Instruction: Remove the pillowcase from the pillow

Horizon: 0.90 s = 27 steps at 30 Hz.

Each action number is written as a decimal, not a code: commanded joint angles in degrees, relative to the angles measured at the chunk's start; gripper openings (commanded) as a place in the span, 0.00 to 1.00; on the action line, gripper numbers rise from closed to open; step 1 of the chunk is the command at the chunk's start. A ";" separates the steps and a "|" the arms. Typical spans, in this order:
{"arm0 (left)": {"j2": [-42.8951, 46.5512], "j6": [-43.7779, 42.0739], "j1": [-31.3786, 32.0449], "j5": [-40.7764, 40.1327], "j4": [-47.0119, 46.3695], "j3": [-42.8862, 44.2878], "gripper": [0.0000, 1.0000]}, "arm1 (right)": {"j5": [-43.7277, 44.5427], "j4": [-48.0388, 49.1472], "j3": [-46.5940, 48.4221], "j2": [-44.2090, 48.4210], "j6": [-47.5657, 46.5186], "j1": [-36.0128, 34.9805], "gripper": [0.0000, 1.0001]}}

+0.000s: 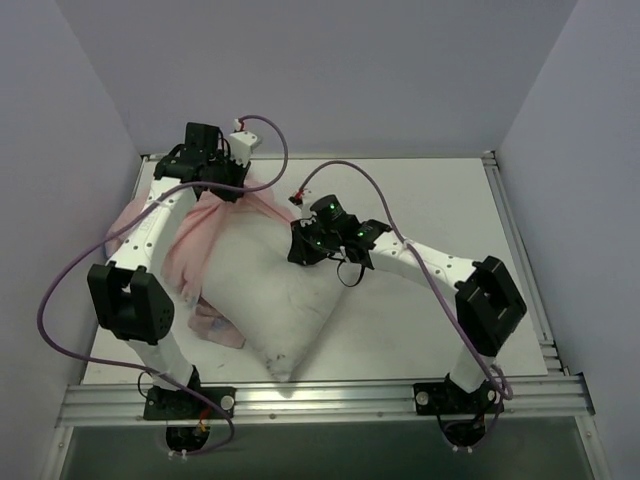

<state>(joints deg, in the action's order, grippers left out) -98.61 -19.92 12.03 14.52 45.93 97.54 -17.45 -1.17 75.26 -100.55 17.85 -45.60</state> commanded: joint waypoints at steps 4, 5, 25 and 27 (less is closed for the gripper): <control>-11.85 6.47 -6.22 -18.54 -7.53 13.09 0.02 | 3.47 -15.52 -9.78 11.41 0.96 1.12 0.00; -13.70 6.04 -7.10 -23.09 -7.44 14.34 0.02 | 3.04 -16.57 -10.83 12.56 1.31 2.26 0.00; -10.63 -1.34 -10.62 -18.38 -14.12 5.11 0.02 | 23.85 -31.70 -2.68 19.86 -8.61 35.75 0.00; -11.43 -2.57 -11.41 -19.88 -14.29 5.12 0.02 | 25.44 -32.84 -1.44 20.05 -9.49 37.86 0.00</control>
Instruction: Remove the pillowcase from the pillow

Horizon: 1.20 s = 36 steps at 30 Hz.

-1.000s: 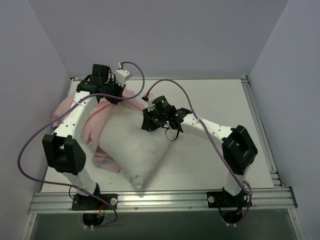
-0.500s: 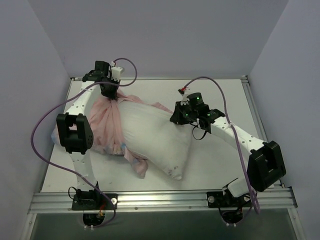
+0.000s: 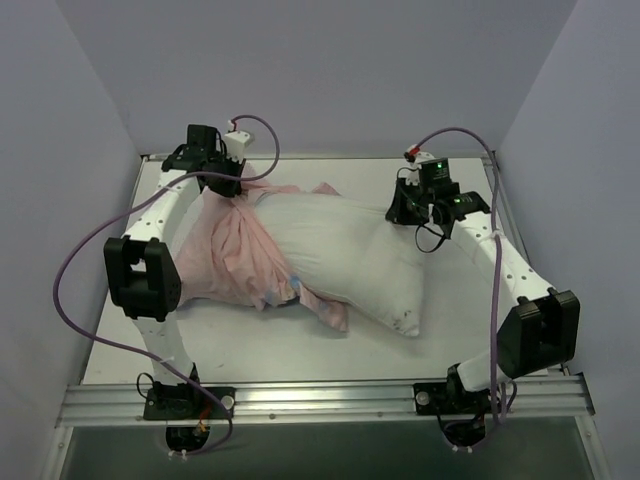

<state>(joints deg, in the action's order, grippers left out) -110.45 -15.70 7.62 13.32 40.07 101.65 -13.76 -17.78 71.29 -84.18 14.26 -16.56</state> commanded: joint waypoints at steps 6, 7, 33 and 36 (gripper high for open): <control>5.94 -9.60 -3.14 -9.73 -4.23 -2.15 0.40 | 11.31 -11.23 -1.06 3.32 -2.76 7.68 0.00; 6.47 -10.04 -1.92 -8.33 -2.65 -1.54 0.80 | 10.69 -10.61 -1.41 3.06 -2.31 7.42 0.00; 41.39 -32.65 -19.04 -2.33 1.09 -49.43 0.94 | 8.40 -5.60 4.21 -6.17 -2.57 7.50 0.00; 34.97 -29.13 -18.60 1.51 -1.14 -47.95 0.94 | 9.36 -5.60 4.21 -6.52 -2.66 7.59 0.00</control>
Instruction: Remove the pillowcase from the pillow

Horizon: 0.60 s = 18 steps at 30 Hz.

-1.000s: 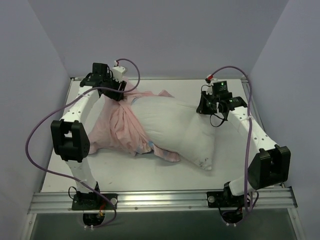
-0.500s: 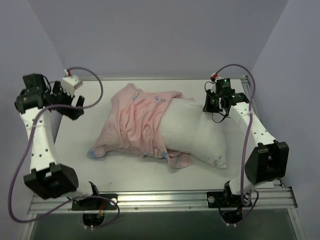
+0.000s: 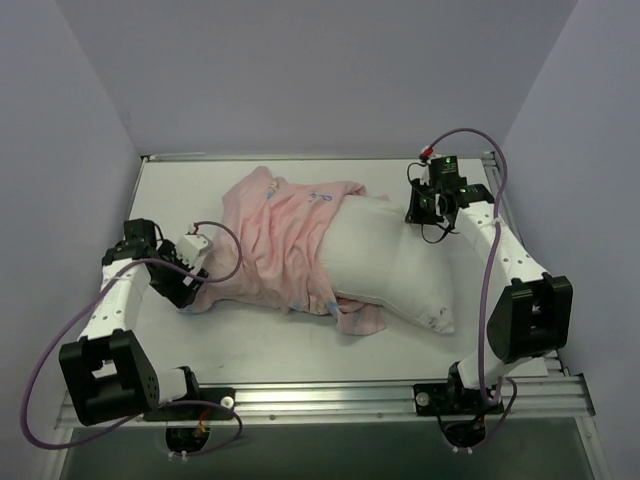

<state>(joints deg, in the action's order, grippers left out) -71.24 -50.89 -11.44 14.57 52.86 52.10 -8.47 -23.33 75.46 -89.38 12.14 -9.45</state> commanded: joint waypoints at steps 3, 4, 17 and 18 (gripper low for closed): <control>-7.15 6.68 1.60 2.31 -17.07 -0.31 0.94 | 4.51 0.39 -0.05 -1.49 -0.37 0.84 0.00; -7.76 6.86 1.86 2.66 -19.35 -1.02 0.94 | 4.43 0.91 -0.05 -1.58 -0.19 1.01 0.00; -10.43 15.73 5.55 5.03 -22.97 -0.32 0.02 | 22.15 -15.32 22.33 -5.90 -1.85 -3.45 0.69; -9.28 16.52 5.55 5.12 -23.67 -0.59 0.02 | 24.79 -17.43 24.80 -5.45 -1.95 -7.12 0.76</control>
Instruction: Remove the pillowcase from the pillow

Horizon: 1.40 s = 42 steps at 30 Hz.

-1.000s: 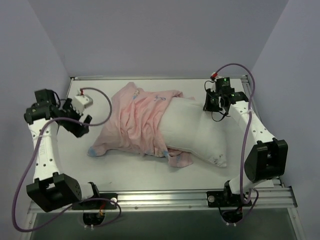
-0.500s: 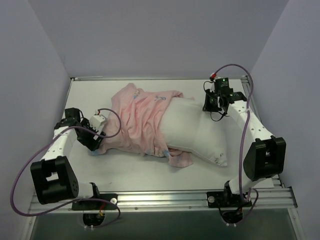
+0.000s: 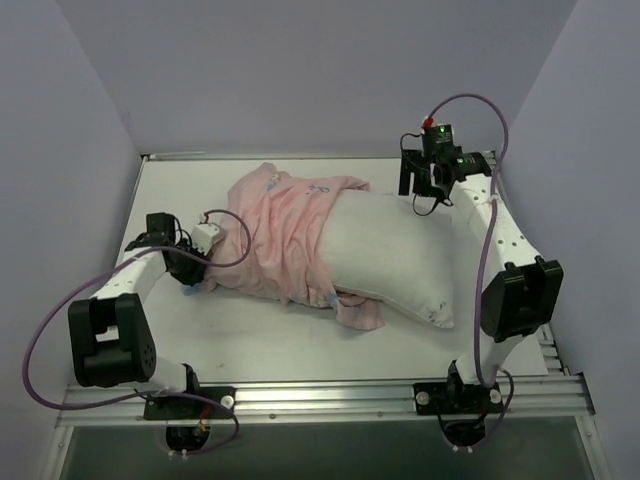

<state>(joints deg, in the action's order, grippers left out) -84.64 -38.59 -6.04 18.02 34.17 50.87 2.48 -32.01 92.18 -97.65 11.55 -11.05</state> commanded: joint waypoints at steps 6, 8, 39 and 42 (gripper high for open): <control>11.68 12.38 0.77 -1.49 -6.49 2.91 0.02 | 10.64 -3.79 6.46 7.46 4.43 -17.15 0.18; 14.49 15.99 1.30 -1.59 -5.17 5.71 0.02 | 2.84 -0.96 -2.85 7.21 7.15 -19.36 0.00; -7.29 12.76 2.36 -42.79 -0.68 113.48 0.02 | 18.96 4.76 -23.10 -15.82 1.81 10.07 0.00; -7.29 10.29 0.95 -44.82 -3.84 113.66 0.02 | 18.44 5.73 -21.96 -15.91 1.46 15.78 0.00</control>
<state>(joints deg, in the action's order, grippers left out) -96.99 -21.76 0.69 -6.61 61.06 157.49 1.43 -7.68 75.16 -105.67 19.09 -7.42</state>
